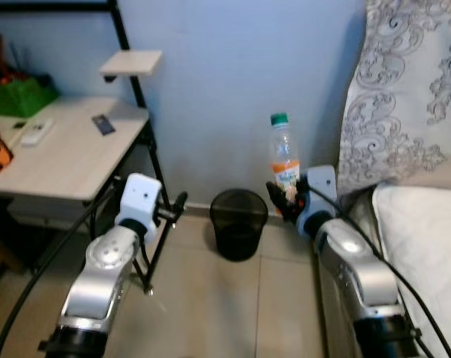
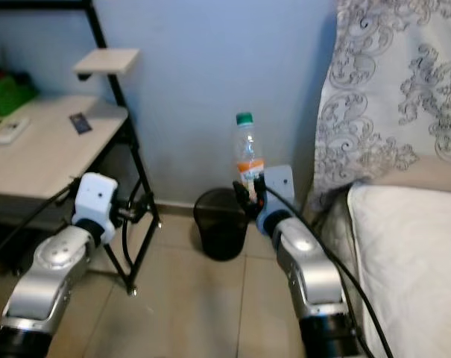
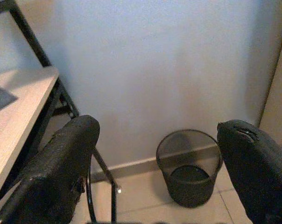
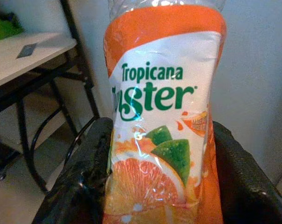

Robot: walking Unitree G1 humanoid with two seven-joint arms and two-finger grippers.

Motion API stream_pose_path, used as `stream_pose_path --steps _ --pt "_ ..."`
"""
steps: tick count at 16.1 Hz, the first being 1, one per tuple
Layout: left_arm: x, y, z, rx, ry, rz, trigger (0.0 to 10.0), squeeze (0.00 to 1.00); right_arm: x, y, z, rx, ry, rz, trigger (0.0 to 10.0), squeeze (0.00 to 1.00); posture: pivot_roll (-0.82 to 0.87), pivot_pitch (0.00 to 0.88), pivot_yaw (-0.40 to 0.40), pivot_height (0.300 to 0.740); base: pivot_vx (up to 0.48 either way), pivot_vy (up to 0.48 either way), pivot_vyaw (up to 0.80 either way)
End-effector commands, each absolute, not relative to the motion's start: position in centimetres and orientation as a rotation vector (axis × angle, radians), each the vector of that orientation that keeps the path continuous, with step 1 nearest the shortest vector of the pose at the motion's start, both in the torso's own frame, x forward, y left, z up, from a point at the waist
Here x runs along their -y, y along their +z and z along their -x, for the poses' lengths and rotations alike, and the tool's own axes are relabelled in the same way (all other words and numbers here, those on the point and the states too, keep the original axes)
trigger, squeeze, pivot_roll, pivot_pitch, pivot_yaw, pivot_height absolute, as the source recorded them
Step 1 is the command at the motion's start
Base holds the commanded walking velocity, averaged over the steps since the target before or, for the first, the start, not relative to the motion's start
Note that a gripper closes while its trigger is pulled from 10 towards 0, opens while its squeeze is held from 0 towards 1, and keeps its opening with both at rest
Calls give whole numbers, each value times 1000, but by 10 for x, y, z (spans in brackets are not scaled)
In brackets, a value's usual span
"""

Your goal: Clean up the room

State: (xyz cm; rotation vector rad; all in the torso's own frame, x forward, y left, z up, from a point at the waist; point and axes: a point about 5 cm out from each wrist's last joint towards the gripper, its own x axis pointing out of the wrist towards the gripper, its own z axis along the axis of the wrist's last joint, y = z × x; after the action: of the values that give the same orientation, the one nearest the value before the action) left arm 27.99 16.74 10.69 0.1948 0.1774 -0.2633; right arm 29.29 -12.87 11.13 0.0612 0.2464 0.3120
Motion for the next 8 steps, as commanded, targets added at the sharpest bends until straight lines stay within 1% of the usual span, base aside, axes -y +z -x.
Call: stream_pose_path --steps 1,2,6,8 --pt "-161 112 -283 -155 -283 -201 10000 0 142 110 -293 -268 266 -71 10000 0 19 0 65 740 319 0 -788" --pt "-161 112 -284 -154 -287 -200 10000 0 144 109 -294 -265 262 -54 10000 0 18 0 65 740 319 0 -788" --pt "-161 113 -287 -150 -310 -208 10000 0 142 108 -293 -264 312 -38 10000 0 20 0 66 740 322 0 0" --pt "-165 114 -288 -149 -315 -219 10000 0 147 111 -296 -269 306 -50 10000 0 22 0 69 740 321 0 0"
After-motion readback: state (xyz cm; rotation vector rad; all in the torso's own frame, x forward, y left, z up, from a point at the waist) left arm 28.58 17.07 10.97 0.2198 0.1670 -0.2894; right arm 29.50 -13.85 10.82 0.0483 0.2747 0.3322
